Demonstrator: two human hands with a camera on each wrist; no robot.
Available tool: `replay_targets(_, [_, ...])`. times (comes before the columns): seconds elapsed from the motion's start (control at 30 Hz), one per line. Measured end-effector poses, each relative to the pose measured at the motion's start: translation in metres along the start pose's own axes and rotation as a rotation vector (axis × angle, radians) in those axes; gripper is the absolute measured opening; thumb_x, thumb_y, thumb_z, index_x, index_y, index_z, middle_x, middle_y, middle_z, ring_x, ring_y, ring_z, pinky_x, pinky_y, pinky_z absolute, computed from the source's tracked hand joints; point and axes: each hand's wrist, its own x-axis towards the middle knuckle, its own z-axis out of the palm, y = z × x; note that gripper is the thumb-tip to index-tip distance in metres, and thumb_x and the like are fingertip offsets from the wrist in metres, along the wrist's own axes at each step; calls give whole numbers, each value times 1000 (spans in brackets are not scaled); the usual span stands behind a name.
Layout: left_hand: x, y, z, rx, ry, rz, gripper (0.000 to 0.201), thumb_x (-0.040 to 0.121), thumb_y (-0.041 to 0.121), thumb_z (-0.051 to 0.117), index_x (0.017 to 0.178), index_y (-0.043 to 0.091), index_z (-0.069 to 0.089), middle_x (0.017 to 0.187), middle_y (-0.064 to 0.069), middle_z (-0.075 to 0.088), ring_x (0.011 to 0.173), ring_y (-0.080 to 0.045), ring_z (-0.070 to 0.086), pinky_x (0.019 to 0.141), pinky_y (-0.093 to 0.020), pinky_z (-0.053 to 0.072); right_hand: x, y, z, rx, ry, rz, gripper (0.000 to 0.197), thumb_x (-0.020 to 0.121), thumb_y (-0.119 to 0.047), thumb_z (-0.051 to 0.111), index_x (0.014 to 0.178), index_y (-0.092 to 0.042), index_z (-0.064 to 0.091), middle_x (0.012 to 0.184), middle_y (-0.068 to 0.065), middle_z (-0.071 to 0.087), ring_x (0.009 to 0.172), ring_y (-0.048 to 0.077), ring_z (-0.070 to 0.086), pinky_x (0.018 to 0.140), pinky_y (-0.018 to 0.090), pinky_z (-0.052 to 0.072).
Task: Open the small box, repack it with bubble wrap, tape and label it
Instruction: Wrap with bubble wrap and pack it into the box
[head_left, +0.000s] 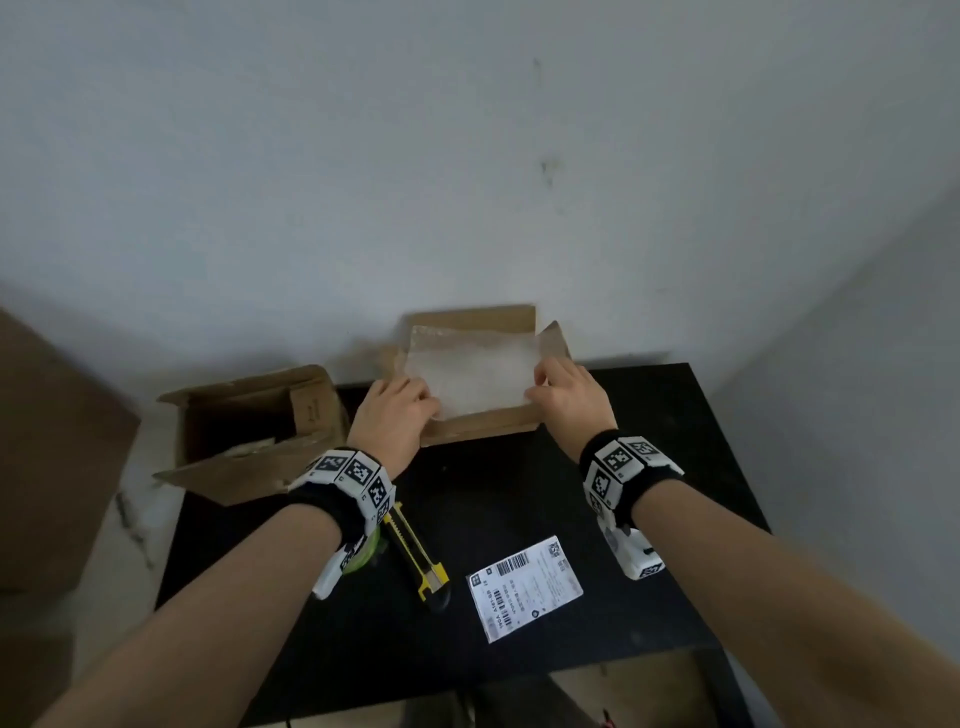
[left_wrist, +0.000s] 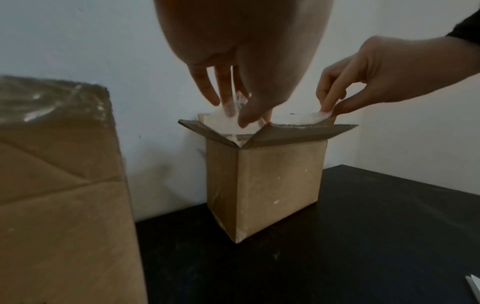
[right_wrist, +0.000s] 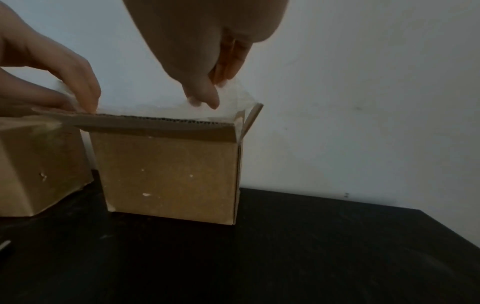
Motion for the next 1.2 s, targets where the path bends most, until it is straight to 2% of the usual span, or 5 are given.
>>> replay_targets(0.23, [8, 4, 5, 104, -98, -9, 37, 92, 11, 45, 125, 20, 58, 121, -1, 51, 119, -21, 41, 101, -31, 31, 10, 12, 17, 71, -62, 61, 22, 59, -3, 83, 66, -2, 62, 77, 9, 54, 67, 25, 55, 48, 25, 42])
replay_targets(0.43, [15, 2, 13, 82, -115, 24, 37, 86, 20, 39, 105, 12, 69, 107, -1, 63, 106, -21, 54, 94, -32, 37, 17, 18, 27, 104, -372, 11, 28, 89, -6, 49, 116, -6, 56, 121, 9, 51, 108, 27, 52, 87, 37, 48])
replay_targets(0.63, [20, 10, 23, 93, -113, -13, 65, 92, 43, 7, 95, 20, 69, 92, 4, 71, 96, -16, 62, 100, -35, 35, 21, 12, 29, 182, -448, 46, 22, 94, -23, 36, 99, -9, 53, 103, 10, 62, 89, 27, 60, 77, 36, 49])
replay_targets(0.83, [37, 25, 4, 218, -144, -130, 41, 98, 25, 36, 60, 19, 47, 70, 2, 62, 68, -19, 50, 92, -33, 30, 28, 9, 28, 195, -361, 78, 23, 96, -20, 42, 99, -9, 61, 104, 9, 62, 94, 26, 60, 76, 38, 52])
replay_targets(1.2, [58, 25, 9, 54, 15, -125, 53, 85, 7, 57, 135, 16, 43, 145, -12, 34, 132, -30, 34, 105, -38, 35, 55, -1, 26, 261, -258, 214, 52, 91, -9, 53, 140, -18, 37, 149, 16, 19, 135, 34, 28, 97, 40, 46])
